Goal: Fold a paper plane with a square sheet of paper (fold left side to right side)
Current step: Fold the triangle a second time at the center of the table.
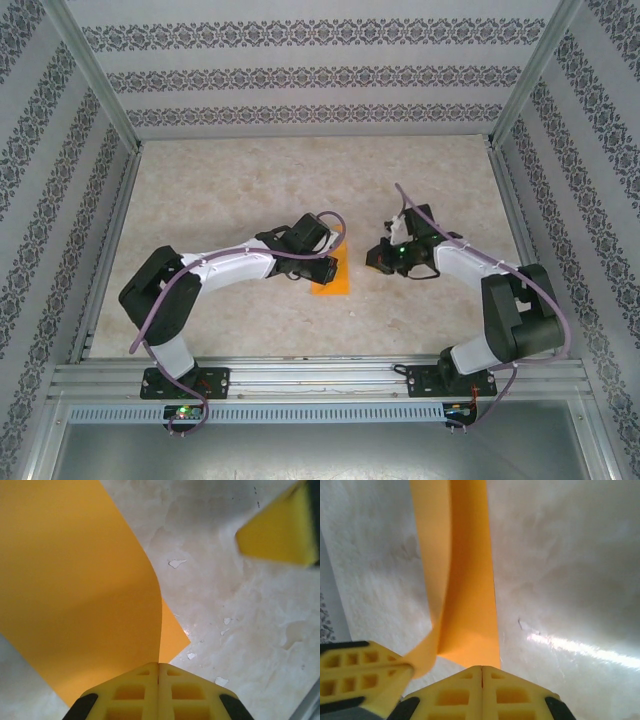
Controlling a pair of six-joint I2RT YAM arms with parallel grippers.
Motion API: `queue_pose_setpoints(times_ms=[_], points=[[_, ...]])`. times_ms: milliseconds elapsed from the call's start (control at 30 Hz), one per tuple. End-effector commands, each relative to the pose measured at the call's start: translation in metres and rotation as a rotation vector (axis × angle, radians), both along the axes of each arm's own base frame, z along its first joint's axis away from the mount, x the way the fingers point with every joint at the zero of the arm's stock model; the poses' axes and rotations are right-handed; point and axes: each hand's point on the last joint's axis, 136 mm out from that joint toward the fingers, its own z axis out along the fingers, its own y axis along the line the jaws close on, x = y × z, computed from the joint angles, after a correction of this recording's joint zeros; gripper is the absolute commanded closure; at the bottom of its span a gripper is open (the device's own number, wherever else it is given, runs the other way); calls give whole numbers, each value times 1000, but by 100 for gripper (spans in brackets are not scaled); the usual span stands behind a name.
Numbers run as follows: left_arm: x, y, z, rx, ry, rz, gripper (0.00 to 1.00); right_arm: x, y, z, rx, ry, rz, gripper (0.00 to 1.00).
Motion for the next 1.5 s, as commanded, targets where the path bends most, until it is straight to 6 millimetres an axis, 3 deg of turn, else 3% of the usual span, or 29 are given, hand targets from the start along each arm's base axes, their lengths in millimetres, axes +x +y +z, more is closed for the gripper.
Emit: queue_pose_setpoints(times_ms=[0,267,533,833,1167,1467], points=[[1,-2,13,-76,18,20,95,-8,18,-4,18,-23,33,100],[4,8,2,-40,23,35,95,-23,42,-23,-34,3,81,100],[10,16,-3,-20,11,56,97,-26,45,-39,-84,38,95,100],[14,19,-7,-26,27,63,99,-27,51,-39,-85,33,116,100],[17,25,-13,-2,31,65,99,-35,48,-55,-131,79,126,100],[19,34,-19,44,32,54,99,-42,30,-66,-251,110,134,100]])
